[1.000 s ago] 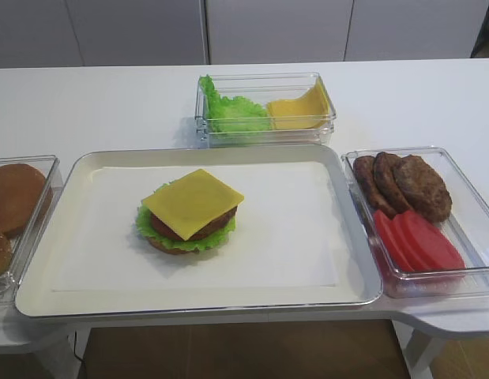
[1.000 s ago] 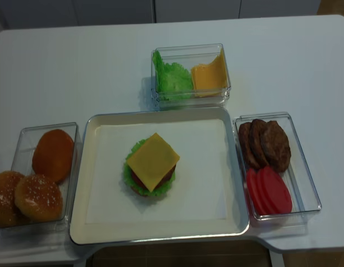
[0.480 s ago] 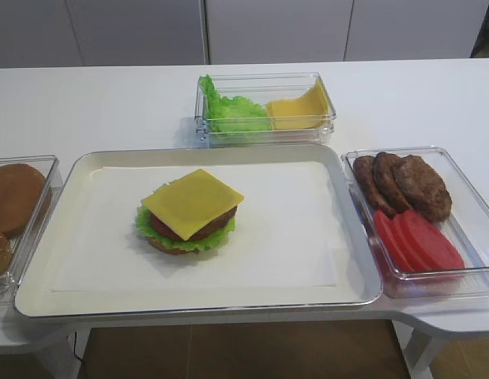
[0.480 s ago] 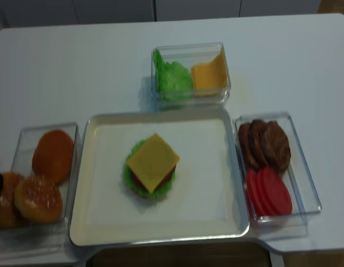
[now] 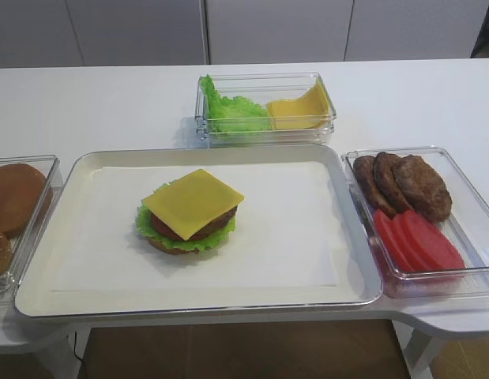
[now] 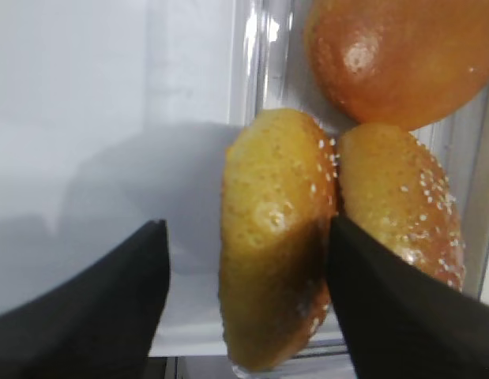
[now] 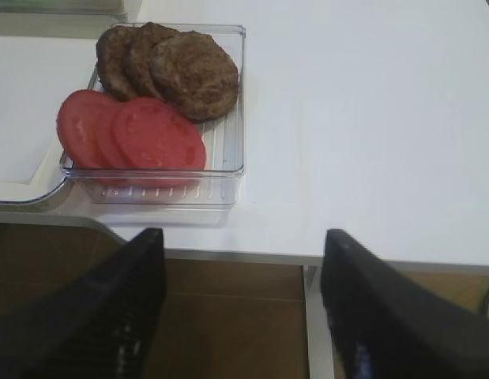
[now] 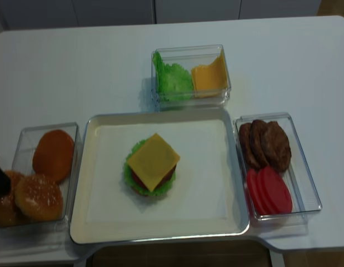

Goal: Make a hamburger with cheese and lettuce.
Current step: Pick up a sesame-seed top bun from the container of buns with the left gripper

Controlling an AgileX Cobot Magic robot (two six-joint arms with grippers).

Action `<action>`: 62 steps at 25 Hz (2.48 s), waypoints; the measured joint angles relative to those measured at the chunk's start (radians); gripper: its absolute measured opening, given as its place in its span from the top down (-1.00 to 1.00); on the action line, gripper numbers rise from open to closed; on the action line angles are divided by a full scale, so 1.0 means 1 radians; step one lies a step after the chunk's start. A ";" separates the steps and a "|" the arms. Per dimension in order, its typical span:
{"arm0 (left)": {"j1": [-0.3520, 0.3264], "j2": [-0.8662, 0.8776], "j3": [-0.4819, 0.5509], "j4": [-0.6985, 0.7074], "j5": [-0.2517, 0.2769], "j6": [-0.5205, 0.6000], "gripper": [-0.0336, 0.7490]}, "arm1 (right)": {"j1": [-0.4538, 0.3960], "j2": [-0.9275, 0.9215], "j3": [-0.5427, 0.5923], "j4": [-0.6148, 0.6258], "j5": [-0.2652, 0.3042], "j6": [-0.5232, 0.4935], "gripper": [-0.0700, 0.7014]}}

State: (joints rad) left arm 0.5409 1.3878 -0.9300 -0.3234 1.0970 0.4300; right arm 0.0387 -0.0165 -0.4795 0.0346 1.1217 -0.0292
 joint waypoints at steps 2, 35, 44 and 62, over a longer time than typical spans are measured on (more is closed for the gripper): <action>0.000 0.006 0.000 -0.004 0.000 0.002 -0.28 | 0.000 0.000 0.000 0.000 0.000 0.000 -0.39; 0.000 0.011 -0.006 -0.082 0.049 0.035 0.41 | 0.000 0.000 0.000 0.000 0.000 0.000 -0.39; 0.000 -0.030 -0.006 -0.077 0.041 0.050 0.56 | 0.000 0.000 0.000 0.000 0.000 0.000 -0.39; 0.000 -0.162 -0.006 -0.273 -0.004 0.117 0.60 | 0.000 0.000 0.000 0.000 0.000 0.000 -0.39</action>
State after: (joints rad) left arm 0.5409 1.2262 -0.9363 -0.5969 1.0935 0.5470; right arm 0.0387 -0.0165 -0.4795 0.0346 1.1217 -0.0292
